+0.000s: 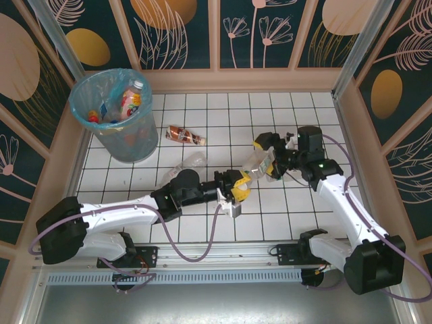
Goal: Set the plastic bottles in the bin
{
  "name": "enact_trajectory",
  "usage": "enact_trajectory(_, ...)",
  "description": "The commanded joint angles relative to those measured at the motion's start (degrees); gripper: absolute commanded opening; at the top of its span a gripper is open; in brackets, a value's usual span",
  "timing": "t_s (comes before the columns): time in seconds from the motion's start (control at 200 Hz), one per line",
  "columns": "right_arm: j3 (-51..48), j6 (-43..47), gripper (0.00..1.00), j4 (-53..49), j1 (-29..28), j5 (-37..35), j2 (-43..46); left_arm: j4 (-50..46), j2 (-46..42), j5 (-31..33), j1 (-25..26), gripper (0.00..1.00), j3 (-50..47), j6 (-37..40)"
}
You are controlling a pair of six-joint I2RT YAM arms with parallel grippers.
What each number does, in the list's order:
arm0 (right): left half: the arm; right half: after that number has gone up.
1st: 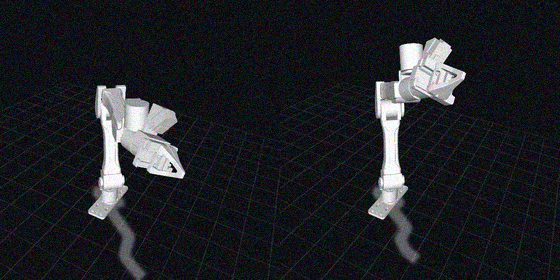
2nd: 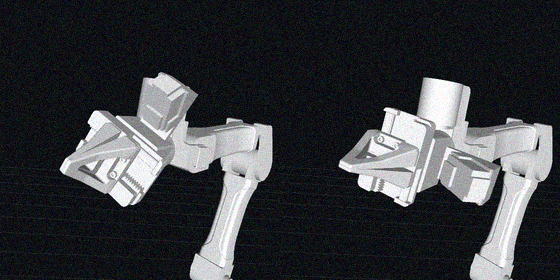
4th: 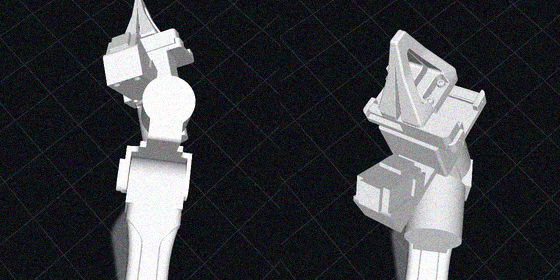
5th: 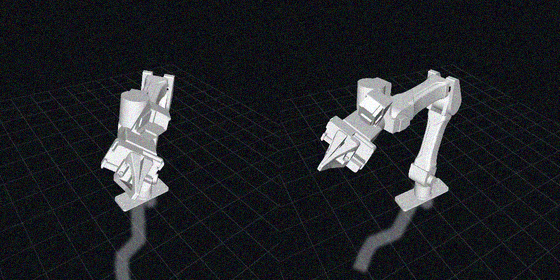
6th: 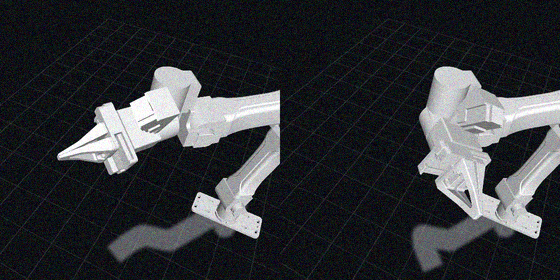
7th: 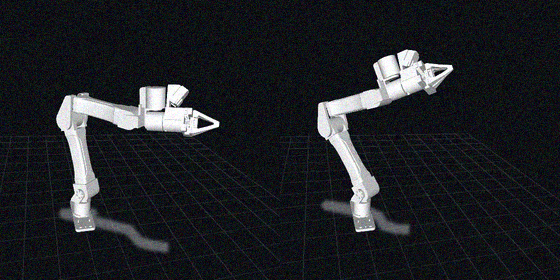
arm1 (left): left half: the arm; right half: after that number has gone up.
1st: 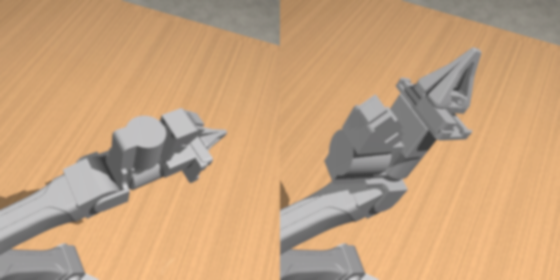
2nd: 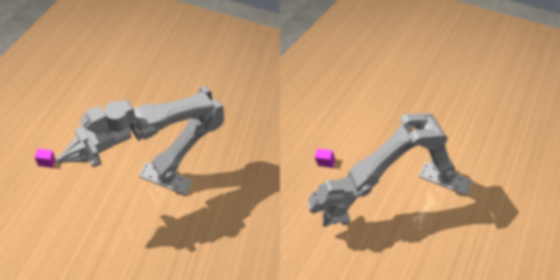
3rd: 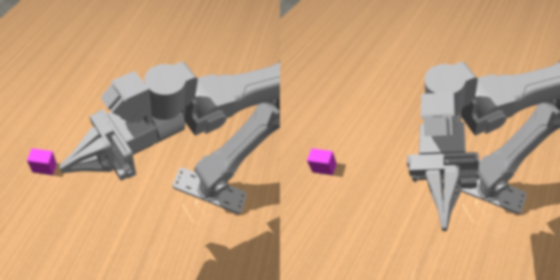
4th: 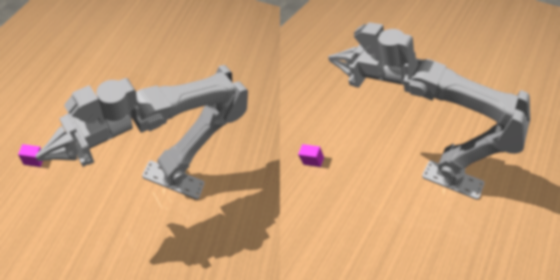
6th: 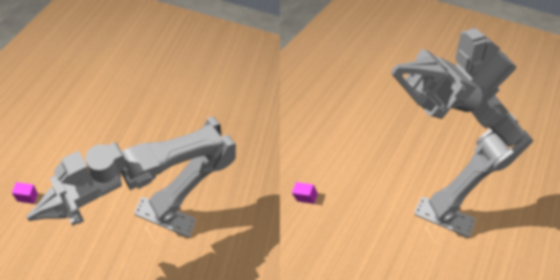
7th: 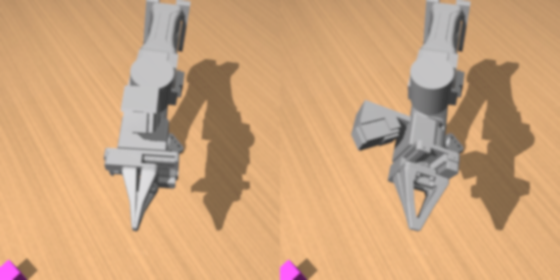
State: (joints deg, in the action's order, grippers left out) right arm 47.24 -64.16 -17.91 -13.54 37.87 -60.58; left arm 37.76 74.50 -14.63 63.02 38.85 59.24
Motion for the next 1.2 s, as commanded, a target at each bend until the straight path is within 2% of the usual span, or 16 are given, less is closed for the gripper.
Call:
enact_trajectory(0.0,5.4,5.1,0.99,-1.3,3.4,-1.1,-0.3,1.0,-4.0,1.4,0.0,0.04,3.1,-7.3)
enact_trajectory(0.015,6.1,5.6,0.99,-1.7,3.9,-1.4,-0.4,1.0,-4.4,2.2,0.0,0.00,3.5,-8.7)
enact_trajectory(0.15,11.8,11.1,0.99,-3.2,8.6,-5.9,-1.5,0.9,-7.0,15.1,0.0,0.00,9.0,-25.4)
enact_trajectory(0.205,14.3,14.6,0.99,-2.9,9.8,-7.2,-2.3,-0.5,-7.8,23.7,0.0,0.00,12.4,-33.1)
enact_trajectory(0.265,17.8,20.5,0.99,-2.6,10.4,-7.6,-3.4,-5.0,-8.1,36.1,-0.5,0.00,18.2,-41.1)
enact_trajectory(0.31,20.6,25.0,0.99,-2.8,10.0,-8.1,-4.3,-12.3,-8.1,40.0,-2.5,0.00,23.2,-45.6)
enact_trajectory(0.435,28.2,33.1,0.99,-7.4,5.1,-16.9,-8.2,-27.1,-8.3,40.1,-14.0,0.00,31.6,-59.2)
enact_trajectory(0.56,30.8,37.7,0.99,-7.6,-2.9,-26.0,-11.2,-36.0,-7.0,38.6,-25.6,0.00,38.0,-63.3)
enact_trajectory(0.771,29.1,39.4,0.99,-4.0,-11.0,-28.2,-14.5,-49.9,-1.8,32.7,-45.5,0.00,50.2,-67.7)
enact_trajectory(0.896,30.9,43.3,0.99,-7.1,-14.8,-34.5,-16.7,-54.1,0.6,29.6,-56.2,0.00,53.3,-69.8)
enact_trajectory(0.956,31.5,45.0,0.99,-8.5,-16.3,-37.8,-17.2,-55.7,2.0,29.7,-59.7,0.00,53.9,-68.7)
enact_trajectory(1.041,31.2,46.4,0.99,-9.5,-17.5,-40.8,-17.3,-58.7,5.0,35.9,-61.5,0.00,55.0,-65.9)
enact_trajectory(1.191,30.2,46.9,0.99,-9.8,-17.5,-42.4,-16.6,-58.4,8.2,31.1,-64.5,0.00,52.6,-65.7)
